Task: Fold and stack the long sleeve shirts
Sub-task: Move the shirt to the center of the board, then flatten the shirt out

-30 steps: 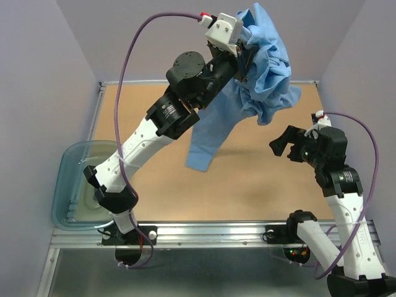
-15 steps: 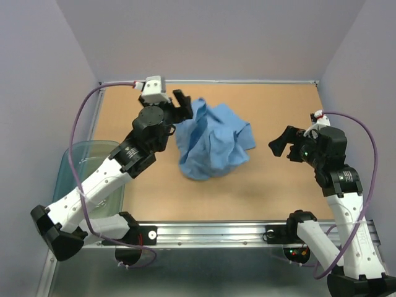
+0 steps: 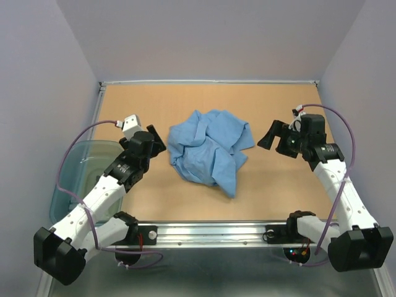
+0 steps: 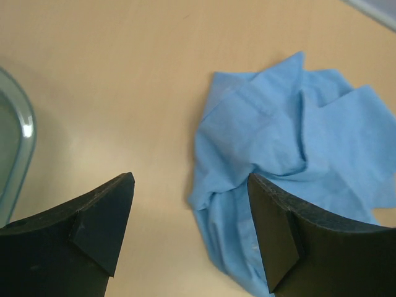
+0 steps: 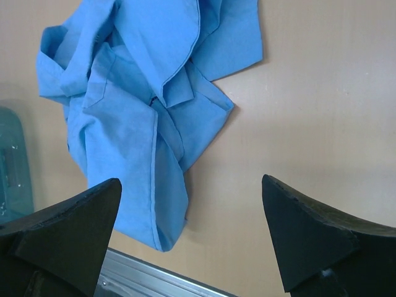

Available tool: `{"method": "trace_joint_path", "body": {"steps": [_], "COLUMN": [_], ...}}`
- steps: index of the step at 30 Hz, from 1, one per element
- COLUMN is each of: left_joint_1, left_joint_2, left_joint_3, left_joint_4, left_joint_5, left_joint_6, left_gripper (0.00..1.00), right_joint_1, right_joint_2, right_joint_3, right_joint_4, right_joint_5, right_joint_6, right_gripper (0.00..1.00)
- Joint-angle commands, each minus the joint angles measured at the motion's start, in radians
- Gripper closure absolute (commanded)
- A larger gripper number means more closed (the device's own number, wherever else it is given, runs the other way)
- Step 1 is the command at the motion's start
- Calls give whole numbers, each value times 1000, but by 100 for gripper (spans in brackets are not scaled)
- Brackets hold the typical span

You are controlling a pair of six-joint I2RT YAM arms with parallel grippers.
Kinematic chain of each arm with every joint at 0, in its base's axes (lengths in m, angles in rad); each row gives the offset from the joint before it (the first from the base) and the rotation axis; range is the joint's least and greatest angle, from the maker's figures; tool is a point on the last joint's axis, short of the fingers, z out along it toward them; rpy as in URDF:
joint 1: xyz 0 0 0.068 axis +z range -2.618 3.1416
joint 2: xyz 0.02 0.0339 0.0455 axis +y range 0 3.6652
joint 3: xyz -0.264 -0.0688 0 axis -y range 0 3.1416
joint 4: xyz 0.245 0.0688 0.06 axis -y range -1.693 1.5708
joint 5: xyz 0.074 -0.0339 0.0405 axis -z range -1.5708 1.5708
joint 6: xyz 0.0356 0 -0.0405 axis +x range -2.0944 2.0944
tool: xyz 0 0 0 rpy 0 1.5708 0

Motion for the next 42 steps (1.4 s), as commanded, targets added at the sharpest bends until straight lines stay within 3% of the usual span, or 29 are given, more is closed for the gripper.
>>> {"method": "trace_joint_path", "body": {"steps": [1,9,23,27,30,31,34,35,38,42], "left_joint_1": [80,192,370,399,435,453,469,470,470,469], "left_joint_2": [-11,16,-73,-85,-106,-113,-131,-136,-140,-130], "left_joint_3": [-61,-129,-172,-179,-176,-175,-169,-155,-109,-29], "left_joint_4": [-8,-23,-74,-86,-95,-104,-109,-111,-108,-98], "left_joint_5": [48,96,77,77,77,77,103,125,192,310], "left_joint_6": [-42,-57,-8,16,41,39,51,54,71,82], "left_gripper": [15,15,15,15,15,15,15,15,13,11], "right_joint_1": [13,109,499,530,542,542,542,542,542,542], "right_joint_2": [55,205,366,400,405,403,386,377,343,383], "right_joint_3": [-28,-7,18,18,16,15,21,22,100,408], "right_joint_4": [105,170,262,273,274,274,273,269,205,24], "right_joint_5": [-61,-50,99,119,130,133,160,194,308,570], "right_joint_6": [43,105,210,221,217,214,191,178,75,-112], "right_gripper": [0,0,2,3,9,12,45,67,97,99]}}
